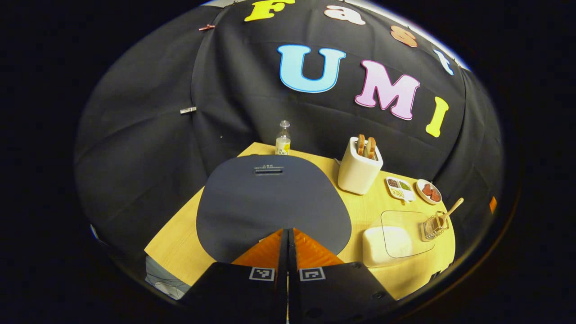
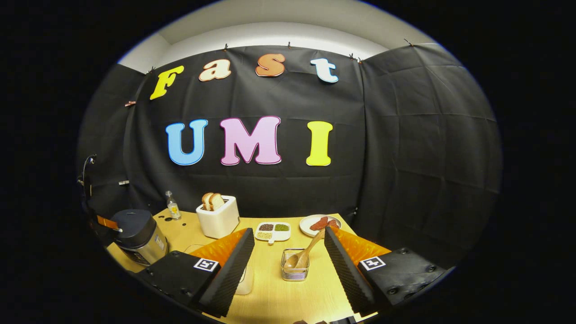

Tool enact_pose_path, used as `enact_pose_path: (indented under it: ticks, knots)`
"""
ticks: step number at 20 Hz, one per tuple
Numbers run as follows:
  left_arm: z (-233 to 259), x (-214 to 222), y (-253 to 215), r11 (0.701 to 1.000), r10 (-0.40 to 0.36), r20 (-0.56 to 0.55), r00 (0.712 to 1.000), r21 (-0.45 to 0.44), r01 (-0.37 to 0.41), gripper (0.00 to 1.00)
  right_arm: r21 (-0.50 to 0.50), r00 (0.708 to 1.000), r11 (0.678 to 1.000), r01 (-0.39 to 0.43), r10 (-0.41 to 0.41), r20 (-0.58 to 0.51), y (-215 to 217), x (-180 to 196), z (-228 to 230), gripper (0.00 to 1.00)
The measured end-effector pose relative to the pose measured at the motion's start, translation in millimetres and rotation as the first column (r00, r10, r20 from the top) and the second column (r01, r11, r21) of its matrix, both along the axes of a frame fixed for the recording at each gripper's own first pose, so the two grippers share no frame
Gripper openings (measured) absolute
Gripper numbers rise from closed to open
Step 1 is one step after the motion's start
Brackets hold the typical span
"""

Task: Close the left gripper, press the button to open the rice cooker; take a wooden spoon from the chopstick holder with the right hand, scoop a spoonful of rice and pour it into the rice cooker, then put the wooden spoon back into the chopstick holder.

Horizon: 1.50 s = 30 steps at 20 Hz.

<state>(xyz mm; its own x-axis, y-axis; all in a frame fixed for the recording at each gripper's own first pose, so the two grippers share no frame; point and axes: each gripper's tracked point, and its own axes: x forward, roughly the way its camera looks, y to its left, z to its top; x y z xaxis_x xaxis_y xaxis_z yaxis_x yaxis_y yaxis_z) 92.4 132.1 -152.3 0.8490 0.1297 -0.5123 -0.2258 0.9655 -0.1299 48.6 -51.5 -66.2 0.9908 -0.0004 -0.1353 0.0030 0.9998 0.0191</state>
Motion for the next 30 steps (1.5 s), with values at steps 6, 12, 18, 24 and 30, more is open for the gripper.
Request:
enact_pose_path:
  ticks: [6, 12, 18, 24, 30]
  knots:
    - [-5, -1, 2, 1.0, 0.013, -0.008, 1.0, -0.019, -0.013, 0.07, 0.01, 1.0, 1.0, 0.006, -0.006, -0.006, -3, 1, -2, 0.98]
    - [4, 0, 3, 0.996, -0.004, 0.018, 1.0, 0.084, 0.002, 0.06, 0.01, 1.0, 1.0, -0.005, 0.006, -0.009, 0, 0, -3, 0.98]
    - [130, 0, 11, 0.962, 0.076, 0.317, 0.945, 0.227, -0.154, 0.06, 0.025, 0.999, 1.0, -0.008, 0.009, -0.032, 2, 5, -12, 0.98]
    - [207, -39, -30, 0.927, 0.034, 0.474, 0.88, 0.314, -0.205, 0.07, 0.027, 0.999, 0.999, -0.028, 0.029, -0.03, 8, 17, -6, 0.98]
    - [170, -52, -89, 0.978, -0.006, 0.421, 0.907, 0.192, -0.083, 0.17, 0.052, 0.997, 0.999, -0.002, 0.006, -0.082, -3, 36, -18, 0.98]
